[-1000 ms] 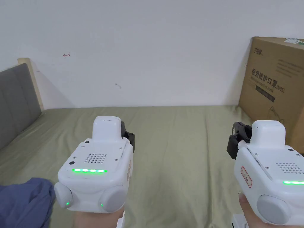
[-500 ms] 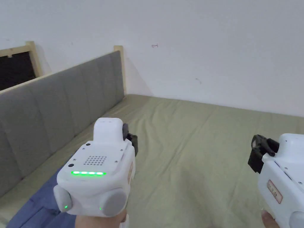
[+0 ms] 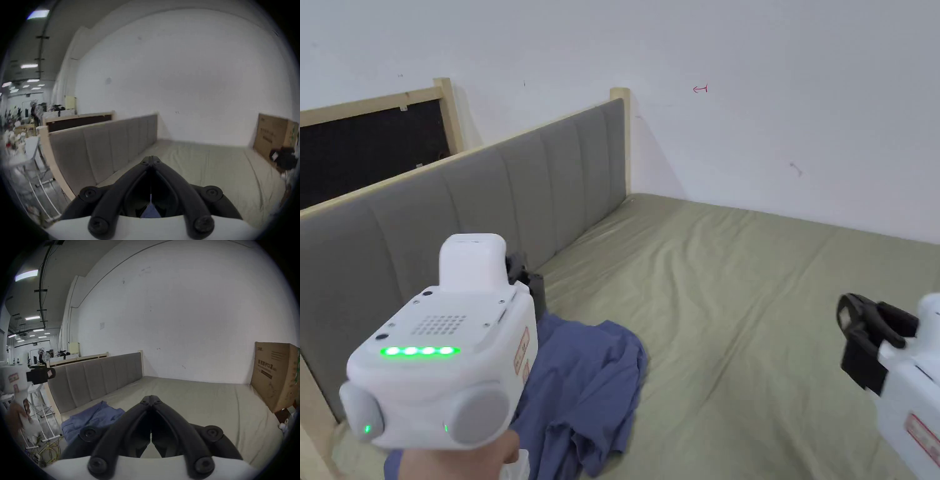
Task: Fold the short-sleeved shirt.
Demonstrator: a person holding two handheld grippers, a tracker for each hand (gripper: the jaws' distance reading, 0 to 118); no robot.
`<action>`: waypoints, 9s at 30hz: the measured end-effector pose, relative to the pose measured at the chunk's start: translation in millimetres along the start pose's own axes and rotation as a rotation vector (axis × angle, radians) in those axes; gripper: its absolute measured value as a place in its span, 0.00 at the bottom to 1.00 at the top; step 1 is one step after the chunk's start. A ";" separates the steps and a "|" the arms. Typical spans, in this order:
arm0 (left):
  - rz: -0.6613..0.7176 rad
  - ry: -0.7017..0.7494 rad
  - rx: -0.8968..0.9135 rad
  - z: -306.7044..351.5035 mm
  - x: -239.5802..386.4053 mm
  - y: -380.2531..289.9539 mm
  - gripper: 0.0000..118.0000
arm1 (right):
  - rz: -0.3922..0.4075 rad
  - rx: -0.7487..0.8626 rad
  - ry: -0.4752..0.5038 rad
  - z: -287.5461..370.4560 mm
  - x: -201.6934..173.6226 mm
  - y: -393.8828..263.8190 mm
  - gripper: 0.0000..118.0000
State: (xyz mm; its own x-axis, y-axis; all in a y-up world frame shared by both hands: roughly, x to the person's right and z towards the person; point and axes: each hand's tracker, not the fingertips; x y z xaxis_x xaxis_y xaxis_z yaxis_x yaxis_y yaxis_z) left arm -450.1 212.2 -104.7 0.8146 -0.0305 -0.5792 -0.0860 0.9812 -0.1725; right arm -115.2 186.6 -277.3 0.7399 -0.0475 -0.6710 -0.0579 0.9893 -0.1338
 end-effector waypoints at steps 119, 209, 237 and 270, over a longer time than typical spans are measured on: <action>-0.029 -0.554 -0.601 -120.6 265.7 2.6 0.00 | -0.088 0.020 -0.439 146.8 182.2 -5.6 0.00; 0.219 -0.627 -0.013 -251.5 321.3 269.5 0.03 | -0.091 0.050 -0.562 -38.3 398.1 371.5 0.04; 0.008 -0.600 -0.819 -180.0 246.0 -156.1 0.03 | -0.440 -0.851 -0.314 141.6 327.2 -168.1 0.04; 0.198 -0.571 -0.077 8.4 193.9 2.7 0.82 | -0.131 -0.086 -0.393 184.3 191.4 -16.5 0.75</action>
State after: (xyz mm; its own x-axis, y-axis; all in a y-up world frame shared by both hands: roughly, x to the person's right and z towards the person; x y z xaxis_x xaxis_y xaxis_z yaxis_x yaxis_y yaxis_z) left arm -287.6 210.5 -210.8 0.9558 0.2794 -0.0912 -0.2916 0.9405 -0.1746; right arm 150.8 186.6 -269.1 0.9431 -0.0997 -0.3173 0.0106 0.9625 -0.2710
